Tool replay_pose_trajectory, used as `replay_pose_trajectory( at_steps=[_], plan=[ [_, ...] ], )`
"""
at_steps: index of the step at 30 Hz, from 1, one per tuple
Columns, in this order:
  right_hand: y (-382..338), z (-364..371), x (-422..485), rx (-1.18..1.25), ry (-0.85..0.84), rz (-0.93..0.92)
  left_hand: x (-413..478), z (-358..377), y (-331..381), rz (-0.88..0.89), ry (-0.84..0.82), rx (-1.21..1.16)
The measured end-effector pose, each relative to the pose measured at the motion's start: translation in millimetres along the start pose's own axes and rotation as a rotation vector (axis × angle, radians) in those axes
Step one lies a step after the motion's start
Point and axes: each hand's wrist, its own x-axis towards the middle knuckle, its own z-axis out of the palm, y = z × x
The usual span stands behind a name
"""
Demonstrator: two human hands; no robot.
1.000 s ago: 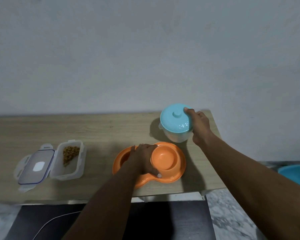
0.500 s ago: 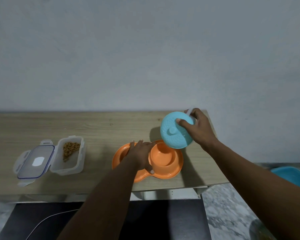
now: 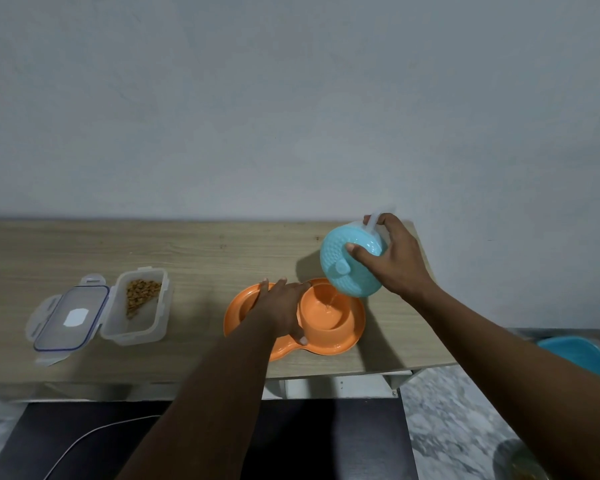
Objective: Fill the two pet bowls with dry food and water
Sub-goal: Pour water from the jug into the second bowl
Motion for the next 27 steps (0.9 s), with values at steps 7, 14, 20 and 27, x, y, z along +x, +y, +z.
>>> replay_pose_trajectory(
  at_steps=[7,14,20,27],
  plan=[
    [-7,-6,2,-0.018,0.007,-0.056,-2,-1,2,-0.013,-0.003,0.007],
    [-20,-14,9,-0.015,0.024,-0.107,-5,-3,6,-0.029,-0.007,0.024],
    [-30,-21,13,-0.019,0.027,-0.147,-3,-2,5,-0.042,-0.017,0.031],
    [-38,-27,17,-0.027,0.029,-0.184,-6,-3,7,-0.052,-0.011,0.021]
  ],
)
